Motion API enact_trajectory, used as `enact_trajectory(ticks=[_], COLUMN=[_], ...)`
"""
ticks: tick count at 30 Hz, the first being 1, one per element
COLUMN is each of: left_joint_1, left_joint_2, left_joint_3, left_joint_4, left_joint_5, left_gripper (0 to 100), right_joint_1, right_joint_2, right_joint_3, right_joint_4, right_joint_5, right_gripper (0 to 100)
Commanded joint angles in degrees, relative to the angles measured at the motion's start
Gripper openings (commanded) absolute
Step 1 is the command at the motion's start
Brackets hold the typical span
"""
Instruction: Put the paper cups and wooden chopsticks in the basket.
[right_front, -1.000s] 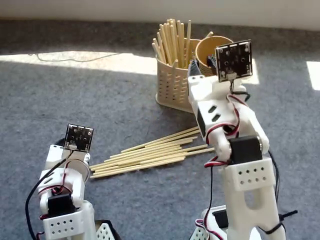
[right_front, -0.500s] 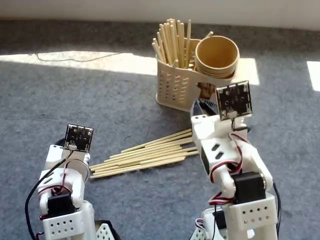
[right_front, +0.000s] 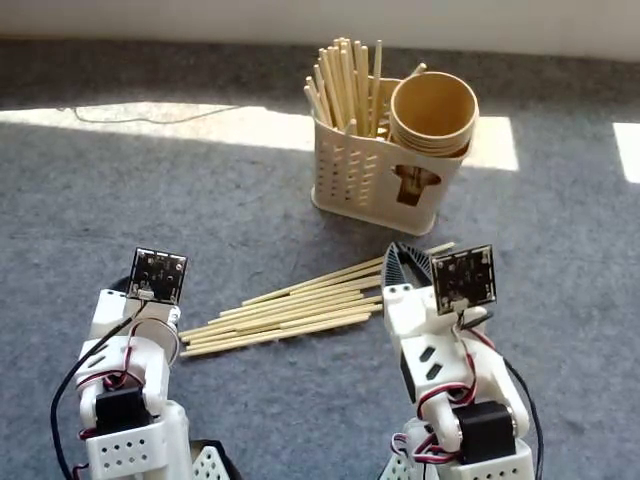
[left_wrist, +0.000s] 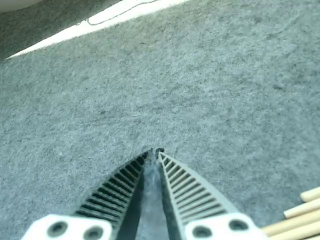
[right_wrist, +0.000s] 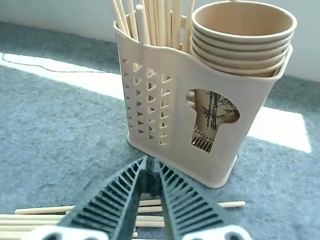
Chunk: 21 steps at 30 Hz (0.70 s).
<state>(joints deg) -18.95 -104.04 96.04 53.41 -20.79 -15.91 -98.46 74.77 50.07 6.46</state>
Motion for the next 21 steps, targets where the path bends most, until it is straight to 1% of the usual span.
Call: enact_trajectory(ticks=[1, 7, 14, 16, 21], left_joint_1=[0.9, 0.9, 1.5, 2.2, 2.4], left_joint_2=[-0.1, -0.2, -0.2, -0.2, -0.1], left_joint_3=[1.1, 1.1, -1.3, -2.7, -6.4], left_joint_4=[0.0, -0.3, 0.0, 0.0, 0.0], left_joint_5=[-0.3, -0.2, 0.0, 0.0, 0.0], left_gripper=[4, 4, 4, 4, 4], right_joint_1=[1.6, 7.3, 16.2, 17.5, 18.0], right_joint_2=[-7.1, -6.5, -6.9, -6.9, -6.9], right_joint_3=[3.6, 5.8, 6.5, 8.4, 14.4], right_joint_4=[0.3, 0.4, 0.5, 0.8, 0.8], right_joint_5=[0.4, 0.4, 0.4, 0.4, 0.4], right_gripper=[0.5, 0.5, 0.5, 0.5, 0.5])
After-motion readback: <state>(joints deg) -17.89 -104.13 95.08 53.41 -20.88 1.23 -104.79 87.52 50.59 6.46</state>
